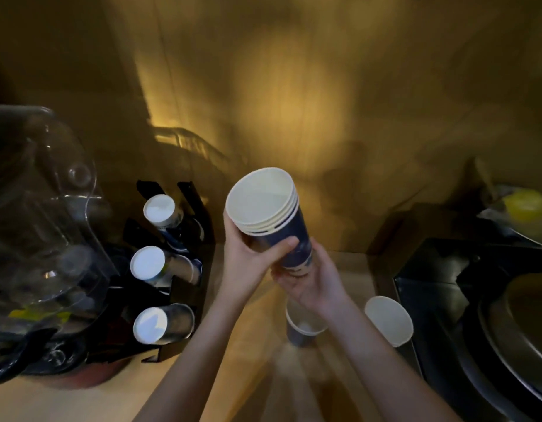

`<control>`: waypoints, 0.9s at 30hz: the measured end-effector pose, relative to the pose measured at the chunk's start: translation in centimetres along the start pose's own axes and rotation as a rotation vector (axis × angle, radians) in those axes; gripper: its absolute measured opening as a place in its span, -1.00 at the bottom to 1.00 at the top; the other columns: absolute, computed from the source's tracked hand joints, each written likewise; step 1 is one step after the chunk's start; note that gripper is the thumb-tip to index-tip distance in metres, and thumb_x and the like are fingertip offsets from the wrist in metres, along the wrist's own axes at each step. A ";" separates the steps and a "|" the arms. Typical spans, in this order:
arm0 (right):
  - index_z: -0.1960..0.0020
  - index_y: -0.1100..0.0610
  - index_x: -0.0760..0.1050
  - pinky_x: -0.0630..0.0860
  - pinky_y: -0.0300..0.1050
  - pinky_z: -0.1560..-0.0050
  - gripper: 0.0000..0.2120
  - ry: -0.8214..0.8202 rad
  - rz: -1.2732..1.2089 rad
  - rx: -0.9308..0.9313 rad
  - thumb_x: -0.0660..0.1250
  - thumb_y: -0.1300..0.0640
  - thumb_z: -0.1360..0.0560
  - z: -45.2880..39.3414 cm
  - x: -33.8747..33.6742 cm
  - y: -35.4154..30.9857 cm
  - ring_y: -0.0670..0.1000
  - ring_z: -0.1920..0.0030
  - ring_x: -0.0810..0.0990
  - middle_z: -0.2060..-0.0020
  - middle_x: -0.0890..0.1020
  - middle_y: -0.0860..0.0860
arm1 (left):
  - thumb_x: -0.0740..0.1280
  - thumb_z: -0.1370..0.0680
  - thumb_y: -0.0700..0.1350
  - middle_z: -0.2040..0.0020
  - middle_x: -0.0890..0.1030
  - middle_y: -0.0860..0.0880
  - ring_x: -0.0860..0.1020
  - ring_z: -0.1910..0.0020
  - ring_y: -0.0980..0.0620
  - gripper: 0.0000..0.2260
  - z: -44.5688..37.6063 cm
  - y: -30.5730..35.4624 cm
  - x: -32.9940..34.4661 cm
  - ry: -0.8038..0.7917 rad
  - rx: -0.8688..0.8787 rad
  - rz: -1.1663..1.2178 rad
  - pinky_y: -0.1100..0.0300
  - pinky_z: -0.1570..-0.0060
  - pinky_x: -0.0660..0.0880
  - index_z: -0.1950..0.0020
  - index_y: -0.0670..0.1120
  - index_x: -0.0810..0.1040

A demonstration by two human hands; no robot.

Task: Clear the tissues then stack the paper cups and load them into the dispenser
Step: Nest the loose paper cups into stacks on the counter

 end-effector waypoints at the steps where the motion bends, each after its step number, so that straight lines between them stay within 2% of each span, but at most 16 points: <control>1: -0.15 0.17 0.49 0.43 0.06 -0.21 -0.61 0.010 0.062 -0.010 0.13 -0.09 -0.53 -0.3 -0.1 -0.1 0.18 -0.17 0.52 -0.07 0.60 0.20 | 0.54 -0.15 0.00 -0.24 0.47 0.10 0.44 -0.26 0.26 -0.19 -0.4 0.3 0.2 0.000 0.012 -0.006 0.40 -0.22 0.39 -0.32 0.04 0.27; 4: -0.17 0.13 0.48 0.50 -0.03 -0.02 -0.68 0.116 0.329 -0.135 0.13 -0.03 -0.57 -0.7 -1.2 -2.2 0.08 -0.07 0.56 -0.11 0.60 0.15 | 0.55 -0.16 0.02 -0.35 0.43 -0.04 0.40 -0.35 0.08 -0.07 -1.4 0.1 1.2 -0.071 0.026 -0.092 0.11 -0.35 0.39 -0.42 -0.08 0.18; 7: -0.26 0.13 0.44 0.38 0.08 -0.32 -0.65 0.145 0.425 -0.326 0.16 -0.01 -0.55 0.0 -1.0 -6.1 0.07 -0.24 0.49 -0.25 0.53 0.10 | 0.55 -0.13 0.10 -0.35 0.45 -0.01 0.43 -0.33 0.06 -0.04 -1.3 -0.9 2.2 -0.149 -0.055 -0.189 -0.05 -0.32 0.42 -0.43 0.00 0.17; 9: -0.16 0.08 0.48 0.38 0.03 -0.30 -0.73 0.097 0.452 -0.443 0.19 0.00 -0.53 1.6 0.5 -8.7 0.05 -0.21 0.49 -0.14 0.57 0.05 | 0.55 -0.12 0.14 -0.32 0.48 0.03 0.47 -0.28 0.08 -0.05 -0.9 -1.3 3.0 -0.213 -0.102 -0.243 -0.04 -0.27 0.46 -0.42 0.05 0.19; 11: -0.11 0.05 0.48 0.44 -0.12 -0.12 -0.77 0.071 0.592 -0.539 0.26 0.00 -0.49 3.4 2.0 -10.4 0.03 -0.15 0.50 -0.04 0.56 -0.01 | 0.55 -0.14 0.12 -0.28 0.51 0.06 0.50 -0.22 0.09 -0.09 -0.5 -1.6 4.1 -0.292 -0.127 -0.296 0.01 -0.24 0.48 -0.40 0.09 0.21; 13: -0.24 0.02 0.42 0.43 -0.27 0.01 -0.54 0.083 0.851 -0.588 0.36 -0.08 -0.38 5.0 2.8 -11.0 -0.07 -0.08 0.52 -0.06 0.51 -0.06 | 0.57 -0.18 0.08 -0.23 0.54 0.07 0.53 -0.16 0.10 -0.13 0.1 -1.7 5.4 -0.360 -0.145 -0.322 0.06 -0.19 0.50 -0.40 0.09 0.22; 15: -0.28 0.02 0.39 0.41 -0.32 0.07 -0.39 0.131 0.949 -0.597 0.41 -0.14 -0.29 5.7 2.2 -11.2 -0.17 -0.03 0.49 -0.10 0.50 -0.04 | 0.57 -0.18 0.09 -0.19 0.56 0.06 0.55 -0.10 0.12 -0.14 0.6 -2.0 6.2 -0.385 -0.178 -0.312 0.15 -0.11 0.52 -0.39 0.08 0.25; 17: -0.25 0.06 0.43 0.44 -0.30 0.04 -0.36 0.181 0.887 -0.599 0.41 -0.16 -0.23 6.3 0.8 -11.3 -0.10 -0.06 0.54 -0.12 0.54 0.01 | 0.54 -0.10 0.14 -0.14 0.59 0.08 0.58 -0.05 0.14 -0.13 1.2 -2.5 6.8 -0.410 -0.241 -0.259 0.20 -0.04 0.54 -0.36 0.08 0.31; 19: -0.21 0.12 0.48 0.48 -0.22 -0.04 -0.40 0.235 0.817 -0.608 0.42 -0.14 -0.26 6.8 -0.6 -11.6 0.00 -0.10 0.57 -0.13 0.59 0.07 | 0.54 -0.07 0.14 -0.11 0.62 0.06 0.62 -0.01 0.12 -0.17 2.0 -3.3 7.8 -0.471 -0.322 -0.183 0.16 -0.01 0.58 -0.31 0.09 0.37; 21: -0.15 0.14 0.53 0.50 -0.08 -0.13 -0.51 0.272 0.732 -0.614 0.42 -0.12 -0.32 7.3 -2.1 -12.1 0.09 -0.11 0.60 -0.08 0.63 0.10 | 0.55 -0.08 0.10 -0.10 0.64 0.01 0.64 0.00 0.06 -0.22 3.2 -4.2 8.9 -0.550 -0.426 -0.099 0.08 0.00 0.60 -0.27 0.09 0.41; 24: -0.03 0.13 0.59 0.50 0.10 -0.19 -0.51 0.319 0.573 -0.672 0.46 -0.17 -0.23 9.1 -3.9 -13.9 0.11 -0.05 0.62 0.04 0.66 0.08 | 0.55 -0.07 0.06 -0.08 0.65 -0.02 0.64 0.00 0.02 -0.25 5.4 -5.4 10.5 -0.644 -0.549 -0.021 0.11 0.07 0.61 -0.24 0.09 0.44; 25: -0.02 0.13 0.59 0.52 0.06 -0.15 -0.51 0.348 0.523 -0.731 0.46 -0.16 -0.22 10.1 -4.6 -14.8 0.07 0.00 0.62 0.06 0.65 0.07 | 0.55 -0.07 0.06 -0.07 0.65 -0.02 0.65 0.00 0.02 -0.26 6.0 -5.7 10.9 -0.658 -0.573 -0.011 0.14 0.10 0.60 -0.23 0.08 0.45; 27: -0.15 0.17 0.53 0.54 -0.20 -0.01 -0.53 0.425 0.438 -0.864 0.45 -0.03 -0.32 12.6 -5.9 -16.4 -0.06 0.05 0.60 0.00 0.61 0.06 | 0.53 -0.06 0.09 -0.02 0.66 0.00 0.65 0.04 0.02 -0.31 7.2 -6.6 11.3 -0.662 -0.626 -0.009 0.16 0.15 0.60 -0.17 0.07 0.48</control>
Point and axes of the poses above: each hand's wrist, its own z-axis away from the middle knuckle, its own x-axis out of the palm, y = z × x, the point moved 9 cm from there along -z, towards the middle knuckle
